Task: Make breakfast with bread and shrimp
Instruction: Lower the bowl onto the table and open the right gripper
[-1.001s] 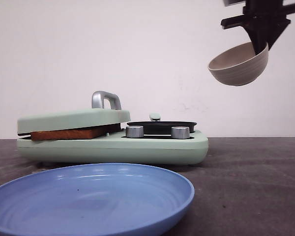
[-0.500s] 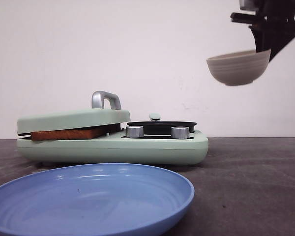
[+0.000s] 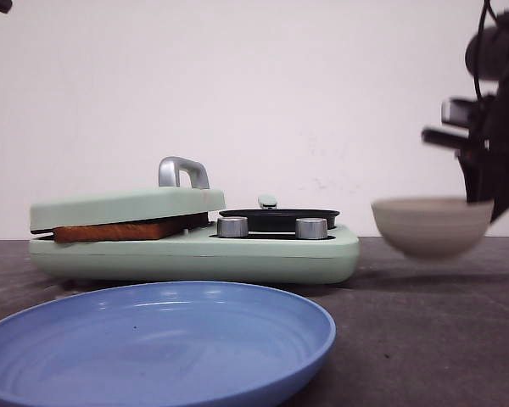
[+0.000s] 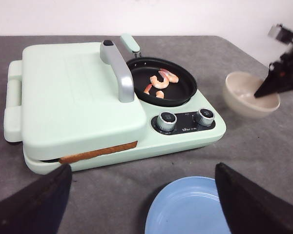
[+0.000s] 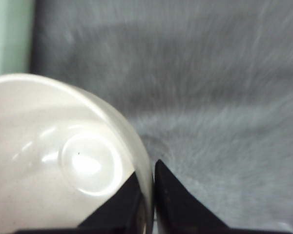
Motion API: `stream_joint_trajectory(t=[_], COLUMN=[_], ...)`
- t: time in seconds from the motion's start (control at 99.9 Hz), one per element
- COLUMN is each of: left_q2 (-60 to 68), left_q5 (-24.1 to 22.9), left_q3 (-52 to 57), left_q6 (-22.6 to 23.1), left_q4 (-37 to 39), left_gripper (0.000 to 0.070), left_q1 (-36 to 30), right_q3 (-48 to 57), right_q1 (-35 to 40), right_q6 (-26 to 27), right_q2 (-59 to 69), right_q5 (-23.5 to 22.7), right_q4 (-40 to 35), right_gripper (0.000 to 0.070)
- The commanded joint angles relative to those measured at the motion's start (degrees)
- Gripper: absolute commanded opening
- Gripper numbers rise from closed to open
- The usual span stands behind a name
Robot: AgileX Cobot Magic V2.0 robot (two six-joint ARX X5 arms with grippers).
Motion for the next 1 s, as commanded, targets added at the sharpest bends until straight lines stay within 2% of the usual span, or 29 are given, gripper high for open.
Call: stream_joint_trajectory(t=[0.0, 0.1, 0.3, 0.85, 0.991], left_q2=[0.5, 0.9, 1.5, 1.6, 1.6], left_q5=[-0.3, -0.3, -0.3, -0.3, -0.3], left_q3=[0.0, 0.0, 0.0, 0.0, 0.0], left_q6=[-0.4, -0.4, -0.3, -0.4, -0.4], left_q4=[0.6, 0.6, 0.7, 0.7, 0.6], left_gripper=[0.0498, 0.0498, 0.0498, 0.0498, 0.0498], left_q1=[-0.1, -0.1, -0.1, -0.1, -0.1], right_q3=[-1.7, -4.5, -5.1, -5.1, -5.1], right_q1=[-0.1, -0.1, -0.1, -2.7, -2.7], right_q6=[2.7, 3.8, 4.1, 3.0, 2.2], right_q2=[0.7, 0.7, 0.7, 0.7, 0.7], right_q5=[-0.2, -0.2, 0.4, 0.0, -0.1], right_q4=[3.5, 6.9, 9.0, 6.7, 6.7], right_gripper=[0.0005, 0.0005, 0.0004, 0.0006, 0.0042])
